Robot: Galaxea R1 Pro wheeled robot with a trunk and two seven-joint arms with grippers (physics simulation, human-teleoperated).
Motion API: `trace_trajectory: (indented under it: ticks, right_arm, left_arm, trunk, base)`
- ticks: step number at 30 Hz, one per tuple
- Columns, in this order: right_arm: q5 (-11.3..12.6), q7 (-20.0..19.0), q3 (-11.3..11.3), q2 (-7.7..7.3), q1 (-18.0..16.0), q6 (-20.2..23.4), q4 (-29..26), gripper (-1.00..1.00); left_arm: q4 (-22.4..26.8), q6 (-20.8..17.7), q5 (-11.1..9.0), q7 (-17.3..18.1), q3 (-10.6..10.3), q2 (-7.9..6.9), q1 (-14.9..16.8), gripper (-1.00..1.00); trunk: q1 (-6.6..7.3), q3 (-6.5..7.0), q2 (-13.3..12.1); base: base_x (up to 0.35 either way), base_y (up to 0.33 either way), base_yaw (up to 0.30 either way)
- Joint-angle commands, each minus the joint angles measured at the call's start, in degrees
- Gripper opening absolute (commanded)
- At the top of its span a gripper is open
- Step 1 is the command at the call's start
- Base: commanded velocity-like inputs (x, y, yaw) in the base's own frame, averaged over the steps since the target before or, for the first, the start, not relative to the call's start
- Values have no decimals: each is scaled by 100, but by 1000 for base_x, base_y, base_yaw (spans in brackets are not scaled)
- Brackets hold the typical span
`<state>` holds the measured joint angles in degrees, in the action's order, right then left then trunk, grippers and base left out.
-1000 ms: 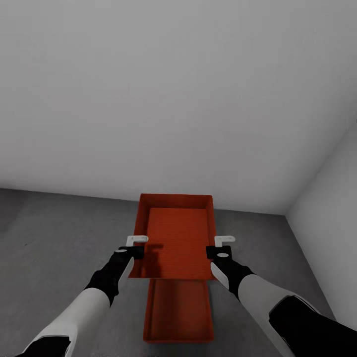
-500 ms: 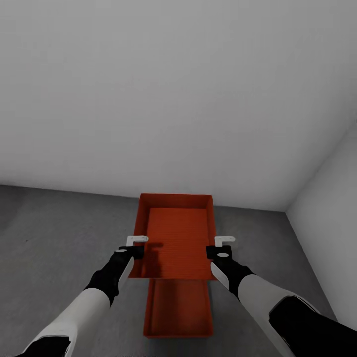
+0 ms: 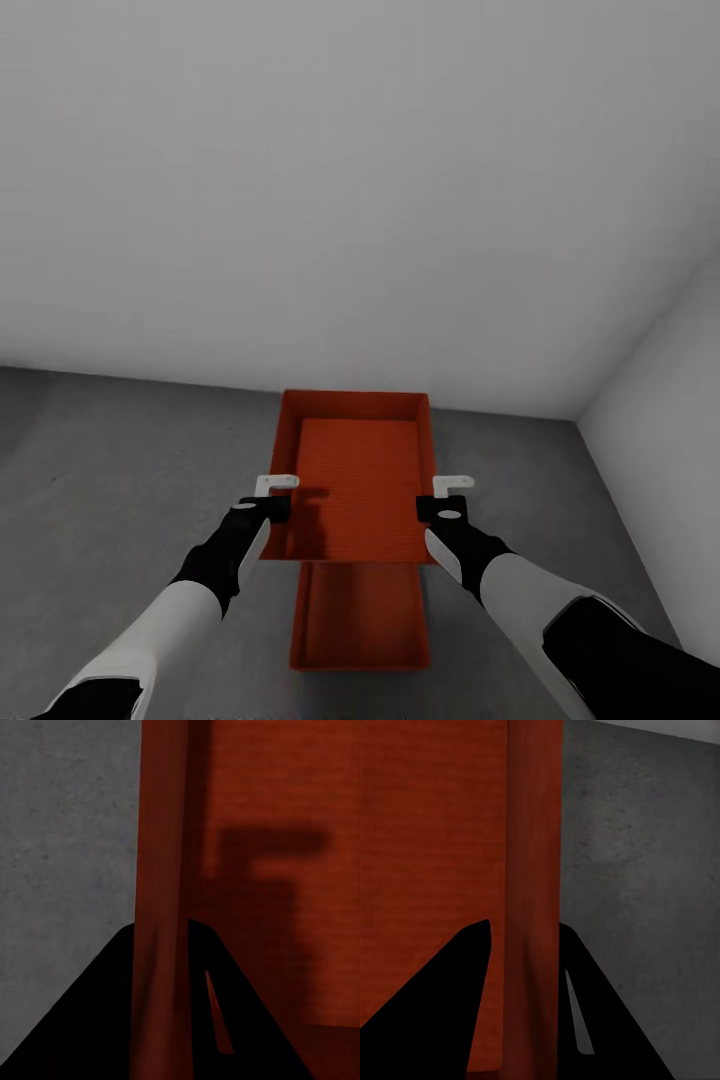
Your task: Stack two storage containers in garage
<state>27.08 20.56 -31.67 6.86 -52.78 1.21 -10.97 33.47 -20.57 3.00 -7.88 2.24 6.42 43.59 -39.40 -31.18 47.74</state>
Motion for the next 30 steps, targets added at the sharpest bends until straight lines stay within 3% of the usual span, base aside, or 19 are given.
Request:
trace_trajectory:
  ticks: [1,30]
  right_arm:
    - [-94,7,100,35,-5,-94,-20,-100]
    - [-91,10,100,35,-5,-94,-20,-100]
  left_arm:
    - [2,-35,16,14,93,219,1,-100]
    - [2,-35,16,14,93,221,1,-100]
  trunk:
    - [0,-14,5]
    - [0,-279,5]
  base:
    - [0,0,0]
    - [0,0,0]
